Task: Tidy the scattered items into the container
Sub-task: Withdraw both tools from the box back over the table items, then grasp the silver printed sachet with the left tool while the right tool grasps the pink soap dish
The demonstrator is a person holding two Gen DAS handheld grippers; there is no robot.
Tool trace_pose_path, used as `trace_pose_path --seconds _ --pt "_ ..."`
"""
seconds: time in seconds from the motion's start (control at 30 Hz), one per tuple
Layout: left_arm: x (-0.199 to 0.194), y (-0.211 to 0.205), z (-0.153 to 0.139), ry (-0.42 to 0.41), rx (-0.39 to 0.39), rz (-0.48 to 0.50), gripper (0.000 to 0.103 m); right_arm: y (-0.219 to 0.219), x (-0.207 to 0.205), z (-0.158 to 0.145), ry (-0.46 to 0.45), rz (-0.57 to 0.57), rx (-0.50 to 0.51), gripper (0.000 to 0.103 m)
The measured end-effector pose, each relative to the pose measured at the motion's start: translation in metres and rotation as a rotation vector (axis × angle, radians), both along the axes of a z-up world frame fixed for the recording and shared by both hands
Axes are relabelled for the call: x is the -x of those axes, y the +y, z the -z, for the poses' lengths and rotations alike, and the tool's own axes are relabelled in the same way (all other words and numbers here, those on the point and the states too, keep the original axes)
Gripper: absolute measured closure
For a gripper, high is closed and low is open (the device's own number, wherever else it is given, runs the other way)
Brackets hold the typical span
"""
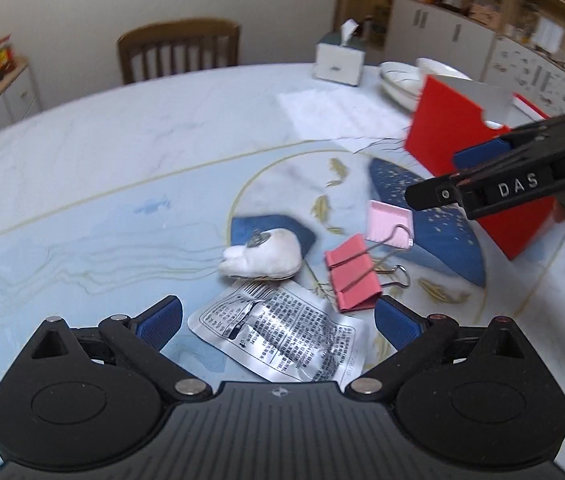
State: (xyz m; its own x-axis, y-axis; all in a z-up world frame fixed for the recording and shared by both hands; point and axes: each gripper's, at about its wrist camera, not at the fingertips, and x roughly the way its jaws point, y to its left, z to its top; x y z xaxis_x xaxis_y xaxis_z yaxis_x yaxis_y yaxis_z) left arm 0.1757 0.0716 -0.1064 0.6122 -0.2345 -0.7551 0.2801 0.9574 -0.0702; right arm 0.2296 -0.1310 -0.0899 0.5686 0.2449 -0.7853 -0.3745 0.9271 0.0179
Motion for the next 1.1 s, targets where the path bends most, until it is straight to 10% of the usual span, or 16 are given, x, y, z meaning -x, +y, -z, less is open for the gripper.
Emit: trace_pose_path --seconds 0.6,1.1 --pt "-0.027 0.0 0.012 0.141 0.029 -0.374 0.001 0.013 -0.037 0.035 0.145 0.221 -0.022 0.028" --pt "-0.016 -0.008 0.02 0.132 -0.064 -0.253 0.023 0.016 -0.019 0.035 0.134 0.137 0.042 0.048"
